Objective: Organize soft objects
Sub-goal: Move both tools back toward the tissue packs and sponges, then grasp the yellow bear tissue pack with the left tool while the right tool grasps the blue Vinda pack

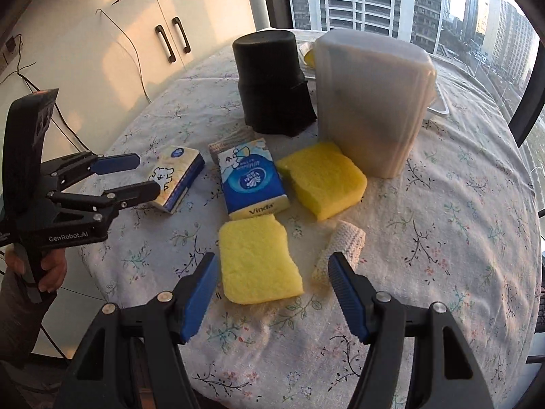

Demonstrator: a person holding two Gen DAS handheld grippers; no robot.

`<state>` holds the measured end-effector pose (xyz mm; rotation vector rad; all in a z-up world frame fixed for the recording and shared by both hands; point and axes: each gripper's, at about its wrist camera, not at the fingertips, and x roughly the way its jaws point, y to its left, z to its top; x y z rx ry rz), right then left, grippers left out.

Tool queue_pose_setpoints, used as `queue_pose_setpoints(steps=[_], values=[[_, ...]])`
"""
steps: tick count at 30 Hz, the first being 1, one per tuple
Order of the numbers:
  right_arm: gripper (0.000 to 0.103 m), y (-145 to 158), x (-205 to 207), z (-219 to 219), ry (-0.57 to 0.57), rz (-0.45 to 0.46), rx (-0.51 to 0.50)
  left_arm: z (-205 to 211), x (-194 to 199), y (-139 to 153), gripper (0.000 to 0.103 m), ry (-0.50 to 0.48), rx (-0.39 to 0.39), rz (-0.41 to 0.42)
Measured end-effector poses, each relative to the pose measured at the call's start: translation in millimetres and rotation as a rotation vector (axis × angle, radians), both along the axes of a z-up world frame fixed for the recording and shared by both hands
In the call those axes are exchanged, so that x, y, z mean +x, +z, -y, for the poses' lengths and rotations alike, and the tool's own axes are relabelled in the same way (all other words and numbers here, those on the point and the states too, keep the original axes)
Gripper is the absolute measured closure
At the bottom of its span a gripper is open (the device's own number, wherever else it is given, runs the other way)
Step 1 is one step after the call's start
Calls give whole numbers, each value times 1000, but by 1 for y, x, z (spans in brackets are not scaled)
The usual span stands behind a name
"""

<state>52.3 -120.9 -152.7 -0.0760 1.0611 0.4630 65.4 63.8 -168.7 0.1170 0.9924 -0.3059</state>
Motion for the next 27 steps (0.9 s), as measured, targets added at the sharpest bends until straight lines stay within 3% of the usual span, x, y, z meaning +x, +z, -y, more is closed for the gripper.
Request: queue_pose_setpoints(steps=[6,13,16,23,26,27], values=[[34,-6,36,-24,64,-13,45,6,4,-13,39,27,63,-14],[33,-21,64,-40,115,-56,48,2,14,-29,39,59,15,-82],[33,-28,72,-46,148,-78,47,2,13,-31,39,74,36,-64],[32,-35,70,-70,242,-41,-97,3,20,-34,39,98,36,-34],[37,-37,69,-69,247,-34,-105,6,19,-34,40,83,32,-28],[45,-38,69,-69,246,-36,-107,6,18,-33,43,81,24,-23]])
